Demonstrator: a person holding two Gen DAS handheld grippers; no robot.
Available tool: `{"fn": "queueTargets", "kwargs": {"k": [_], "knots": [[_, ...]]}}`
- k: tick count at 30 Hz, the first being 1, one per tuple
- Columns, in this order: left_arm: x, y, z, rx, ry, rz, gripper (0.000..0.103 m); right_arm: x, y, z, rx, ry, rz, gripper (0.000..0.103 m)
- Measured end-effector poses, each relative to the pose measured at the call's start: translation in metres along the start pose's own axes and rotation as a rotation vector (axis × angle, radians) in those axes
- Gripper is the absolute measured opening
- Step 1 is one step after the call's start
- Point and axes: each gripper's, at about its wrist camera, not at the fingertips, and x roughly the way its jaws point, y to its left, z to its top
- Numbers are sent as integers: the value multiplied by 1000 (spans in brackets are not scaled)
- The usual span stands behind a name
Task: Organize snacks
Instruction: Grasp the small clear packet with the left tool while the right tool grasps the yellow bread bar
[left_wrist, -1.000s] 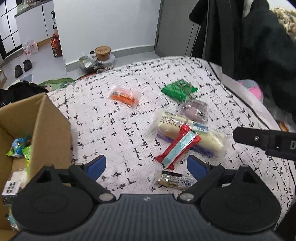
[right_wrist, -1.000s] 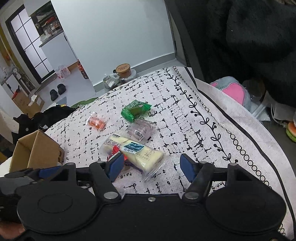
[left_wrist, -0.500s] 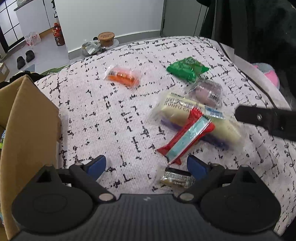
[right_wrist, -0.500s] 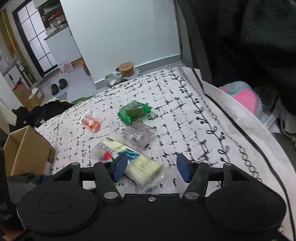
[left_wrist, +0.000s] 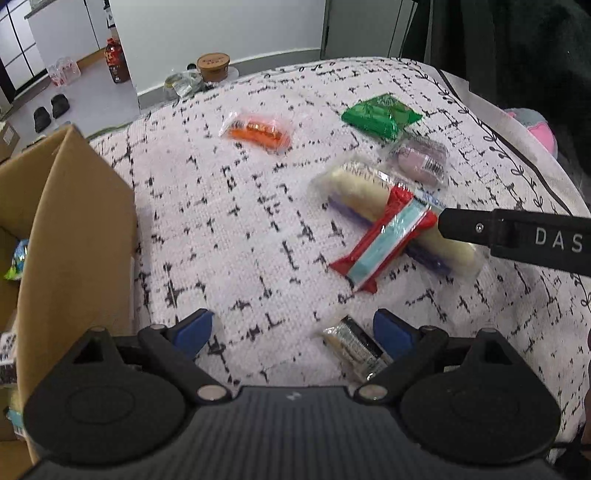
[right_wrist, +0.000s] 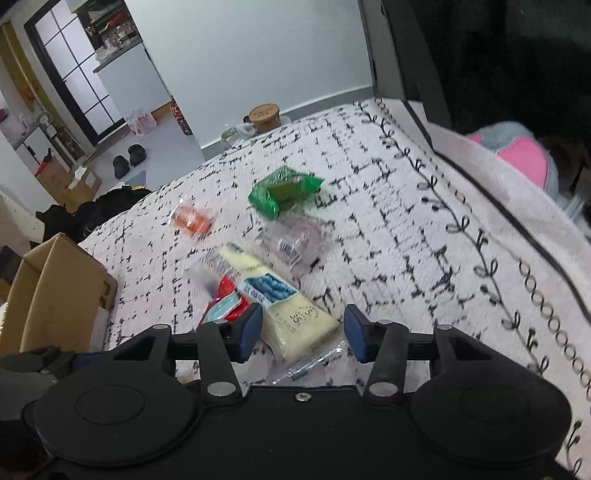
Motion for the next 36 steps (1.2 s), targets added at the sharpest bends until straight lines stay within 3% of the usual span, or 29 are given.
{"fn": "queueTargets", "kwargs": {"k": [7,10,12,20,23,36], "knots": [[-4,6,-13,-2,20,-19,88,-3,10,-13,-12,44,-1,44],[-6,7,-16,-9,14,-29,81,-6,11,-20,-3,67,-4,41],[-7,7,-17,-10,4,-39,68,-9,11,-24,2,77,-8,40],[-10,5,-18,-2,-13,-88,37,-20,16,-31,-20,133,-13,41],[-11,4,-18,2,-15,-102,20,-23,20,-28,-63,96,-16,50],[-11,12,-14,-55,-21,-102,18,3,28,-29,-109,128,-2,56]]}}
